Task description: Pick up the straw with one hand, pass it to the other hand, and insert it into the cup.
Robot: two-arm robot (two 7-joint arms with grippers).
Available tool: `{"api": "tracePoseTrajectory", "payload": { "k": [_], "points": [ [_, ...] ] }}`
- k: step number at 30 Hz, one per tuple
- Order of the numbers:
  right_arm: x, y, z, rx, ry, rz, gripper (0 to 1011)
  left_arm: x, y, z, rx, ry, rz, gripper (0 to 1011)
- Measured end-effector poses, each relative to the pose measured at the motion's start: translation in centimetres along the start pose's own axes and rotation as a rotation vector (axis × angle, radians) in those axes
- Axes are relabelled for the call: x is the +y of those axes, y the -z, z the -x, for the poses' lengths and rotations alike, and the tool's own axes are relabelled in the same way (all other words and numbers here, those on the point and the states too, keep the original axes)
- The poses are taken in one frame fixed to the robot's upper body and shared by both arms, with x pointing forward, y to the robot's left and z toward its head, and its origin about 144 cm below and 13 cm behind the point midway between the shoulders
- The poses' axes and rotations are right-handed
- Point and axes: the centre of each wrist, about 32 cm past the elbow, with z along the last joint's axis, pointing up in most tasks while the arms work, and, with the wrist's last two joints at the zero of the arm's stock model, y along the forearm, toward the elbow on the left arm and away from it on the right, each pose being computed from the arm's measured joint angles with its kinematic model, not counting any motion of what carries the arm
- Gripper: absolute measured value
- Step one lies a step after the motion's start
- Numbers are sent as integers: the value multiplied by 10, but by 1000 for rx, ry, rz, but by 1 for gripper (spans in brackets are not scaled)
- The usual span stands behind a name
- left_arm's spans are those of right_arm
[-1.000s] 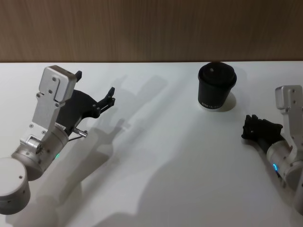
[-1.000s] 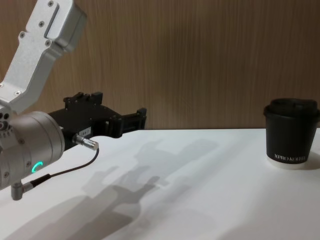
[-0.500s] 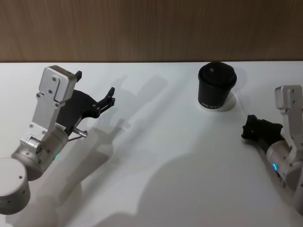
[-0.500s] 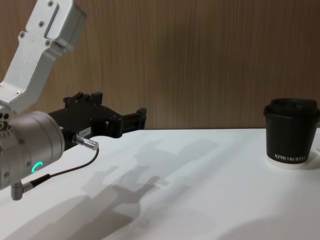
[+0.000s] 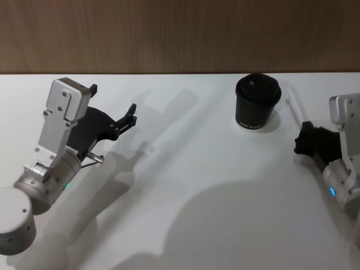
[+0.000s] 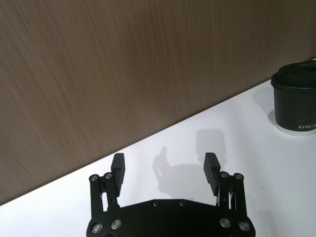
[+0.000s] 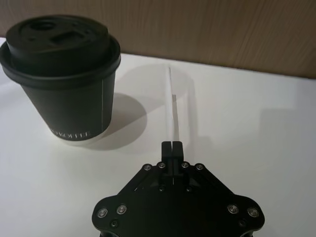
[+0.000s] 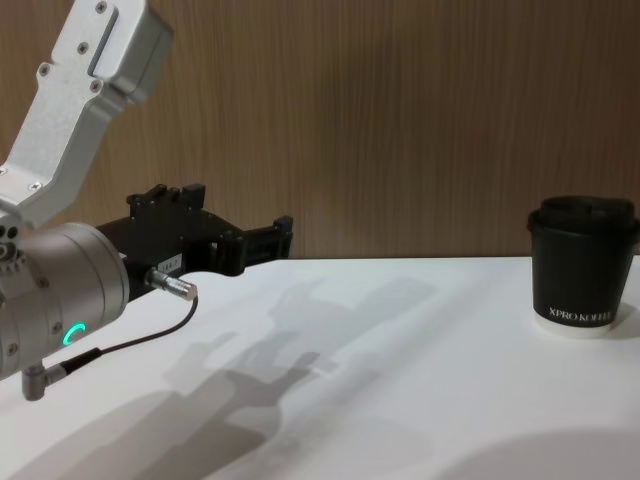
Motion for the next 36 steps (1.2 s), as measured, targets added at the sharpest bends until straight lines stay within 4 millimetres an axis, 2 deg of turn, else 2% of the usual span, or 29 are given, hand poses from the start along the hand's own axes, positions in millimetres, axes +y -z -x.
{"api": "tracePoseTrajectory", "payload": {
  "k": [17, 36],
  "points": [
    [-5, -12, -30, -223, -15, -183, 7, 0, 0, 0, 0, 0, 0, 1003],
    [-9, -27, -65, -362, -209, -353, 7, 0, 0, 0, 0, 0, 0, 1003]
  ]
}}
